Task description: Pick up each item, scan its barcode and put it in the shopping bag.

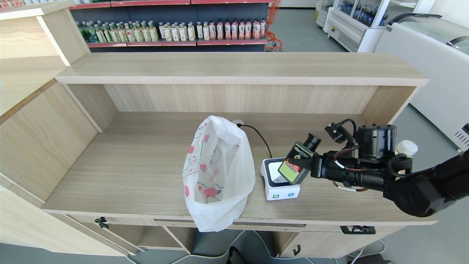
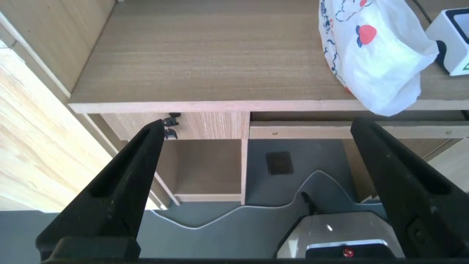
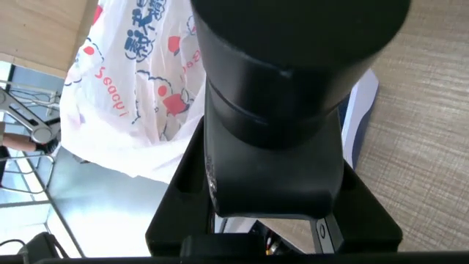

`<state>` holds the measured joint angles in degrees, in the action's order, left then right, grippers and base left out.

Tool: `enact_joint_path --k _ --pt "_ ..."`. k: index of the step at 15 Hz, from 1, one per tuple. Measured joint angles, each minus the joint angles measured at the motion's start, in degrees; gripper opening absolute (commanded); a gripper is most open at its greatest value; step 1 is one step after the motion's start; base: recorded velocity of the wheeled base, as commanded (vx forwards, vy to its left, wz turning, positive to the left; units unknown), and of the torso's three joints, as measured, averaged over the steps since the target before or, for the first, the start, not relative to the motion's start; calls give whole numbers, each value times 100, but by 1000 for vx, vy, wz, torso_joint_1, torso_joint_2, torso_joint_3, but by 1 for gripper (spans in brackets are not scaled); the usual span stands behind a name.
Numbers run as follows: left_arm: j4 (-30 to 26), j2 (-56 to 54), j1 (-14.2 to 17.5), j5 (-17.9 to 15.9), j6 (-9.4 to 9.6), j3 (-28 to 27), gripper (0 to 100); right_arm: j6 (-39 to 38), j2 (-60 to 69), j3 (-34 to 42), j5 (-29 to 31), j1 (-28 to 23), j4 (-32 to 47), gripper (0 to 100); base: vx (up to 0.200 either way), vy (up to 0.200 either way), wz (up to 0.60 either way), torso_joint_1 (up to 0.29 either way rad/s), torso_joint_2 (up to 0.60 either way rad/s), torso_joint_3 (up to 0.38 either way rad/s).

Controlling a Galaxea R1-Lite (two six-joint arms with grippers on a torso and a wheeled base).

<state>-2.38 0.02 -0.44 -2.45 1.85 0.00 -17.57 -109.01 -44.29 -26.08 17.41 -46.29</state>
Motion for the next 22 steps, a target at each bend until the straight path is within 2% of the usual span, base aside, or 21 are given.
enact_joint_path --k 2,13,17,22 --pt "0 0 0 -1 0 0 100 -16 -100 6 -61 56 -297 0 0 0 0 0 0 0" --pt "2 0 0 -1 6 0 100 6 -425 -183 -118 191 -347 0 0 0 0 0 0 0" --pt "0 0 0 -1 9 0 100 -9 -596 -190 -116 229 -713 0 0 0 0 0 0 0" --pt "0 0 0 0 6 0 100 5 -783 -177 -66 235 -761 0 0 0 0 0 0 0"
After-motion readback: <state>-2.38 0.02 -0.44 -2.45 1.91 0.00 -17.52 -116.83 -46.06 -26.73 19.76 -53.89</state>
